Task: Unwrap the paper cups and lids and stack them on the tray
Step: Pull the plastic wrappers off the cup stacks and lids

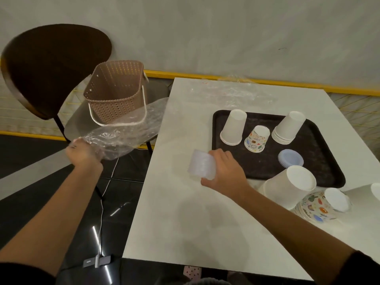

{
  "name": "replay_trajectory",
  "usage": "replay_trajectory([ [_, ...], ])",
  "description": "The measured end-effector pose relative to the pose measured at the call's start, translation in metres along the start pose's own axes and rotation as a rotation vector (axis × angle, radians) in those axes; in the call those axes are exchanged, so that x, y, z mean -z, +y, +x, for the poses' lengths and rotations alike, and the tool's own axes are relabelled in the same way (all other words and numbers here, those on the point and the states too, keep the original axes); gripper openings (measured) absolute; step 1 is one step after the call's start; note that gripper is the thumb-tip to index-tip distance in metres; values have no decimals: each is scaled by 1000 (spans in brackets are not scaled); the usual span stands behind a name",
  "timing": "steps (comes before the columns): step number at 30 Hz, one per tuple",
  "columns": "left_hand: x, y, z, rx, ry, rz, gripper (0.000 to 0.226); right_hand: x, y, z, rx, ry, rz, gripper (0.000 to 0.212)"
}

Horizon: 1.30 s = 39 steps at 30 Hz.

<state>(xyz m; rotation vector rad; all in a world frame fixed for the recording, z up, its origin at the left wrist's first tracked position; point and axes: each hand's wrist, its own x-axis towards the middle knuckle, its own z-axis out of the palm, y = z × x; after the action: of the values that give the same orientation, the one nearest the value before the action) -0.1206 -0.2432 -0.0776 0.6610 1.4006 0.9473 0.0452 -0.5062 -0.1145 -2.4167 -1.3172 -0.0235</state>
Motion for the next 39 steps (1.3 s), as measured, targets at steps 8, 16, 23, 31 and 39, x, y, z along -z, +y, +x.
replay_trajectory([
  [8, -2, -19, -21, 34, -240, -40, 38, -35, 3, -11, -3, -140, -224, 69],
  [16, -12, -27, -36, 8, -254, -29, 13, -51, 5, -25, 73, -162, -369, 79],
  [23, -21, -25, -36, -25, -290, 16, 13, -58, 11, -38, 158, -58, -351, 73],
  [31, -41, -10, -49, -60, -369, -47, 21, 5, -17, 14, 68, 308, -50, 58],
  [39, -64, 10, -63, -40, -584, 11, 30, 76, -20, 100, 121, 558, -647, 98],
])
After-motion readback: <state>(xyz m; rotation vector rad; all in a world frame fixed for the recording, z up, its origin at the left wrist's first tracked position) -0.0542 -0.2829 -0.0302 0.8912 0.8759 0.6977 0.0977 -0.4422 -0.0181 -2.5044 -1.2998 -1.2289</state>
